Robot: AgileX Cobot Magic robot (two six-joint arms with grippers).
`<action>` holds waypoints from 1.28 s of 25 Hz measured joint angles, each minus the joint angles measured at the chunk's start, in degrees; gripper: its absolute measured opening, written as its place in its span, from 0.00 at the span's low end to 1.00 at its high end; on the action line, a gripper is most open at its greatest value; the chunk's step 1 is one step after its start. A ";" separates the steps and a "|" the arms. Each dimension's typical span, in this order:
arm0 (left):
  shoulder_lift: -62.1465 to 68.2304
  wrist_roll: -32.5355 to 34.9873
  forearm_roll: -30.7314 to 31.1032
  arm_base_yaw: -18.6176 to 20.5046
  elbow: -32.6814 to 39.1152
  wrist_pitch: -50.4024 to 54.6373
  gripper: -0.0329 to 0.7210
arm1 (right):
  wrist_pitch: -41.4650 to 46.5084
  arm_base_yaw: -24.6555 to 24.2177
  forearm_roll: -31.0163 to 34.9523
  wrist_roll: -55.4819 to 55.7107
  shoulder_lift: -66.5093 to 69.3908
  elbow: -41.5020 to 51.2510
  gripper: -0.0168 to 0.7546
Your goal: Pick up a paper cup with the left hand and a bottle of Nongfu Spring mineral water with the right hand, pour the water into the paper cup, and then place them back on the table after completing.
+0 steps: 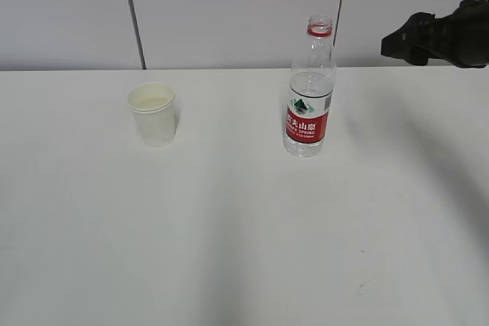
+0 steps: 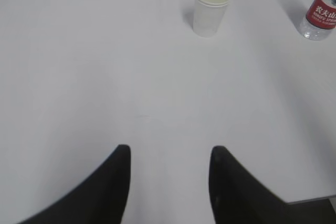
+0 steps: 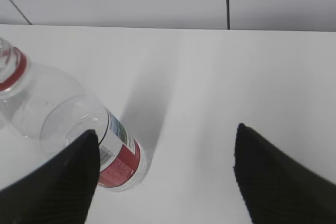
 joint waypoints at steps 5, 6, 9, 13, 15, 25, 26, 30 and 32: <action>0.00 0.04 0.20 -0.03 0.04 -0.14 0.44 | -0.37 0.00 0.00 0.10 0.00 0.00 0.78; -0.05 0.04 0.50 0.03 0.04 -0.14 0.43 | -0.37 0.00 0.00 0.10 0.00 0.00 0.78; -0.05 0.04 0.37 3.14 0.04 -0.14 0.43 | -0.37 0.00 0.00 0.10 0.00 0.00 0.78; -0.05 0.04 0.31 10.35 0.04 -0.14 0.41 | -0.37 0.00 0.00 0.10 0.00 0.00 0.78; -0.05 0.04 0.31 11.83 0.04 -0.14 0.40 | -0.37 0.00 0.00 0.10 0.00 0.00 0.78; -0.05 0.04 0.26 11.91 0.04 -0.14 0.36 | -0.37 0.00 0.00 0.10 -0.03 0.00 0.78; -0.05 0.04 0.26 11.91 0.04 -0.14 0.36 | -0.37 0.00 0.00 0.10 -0.03 0.00 0.78; -0.05 0.04 0.26 11.91 0.04 -0.14 0.36 | -0.37 0.00 0.00 0.10 -0.03 0.00 0.78; -0.05 0.04 0.26 11.91 0.04 -0.14 0.36 | -0.37 0.00 0.00 0.10 -0.03 0.00 0.78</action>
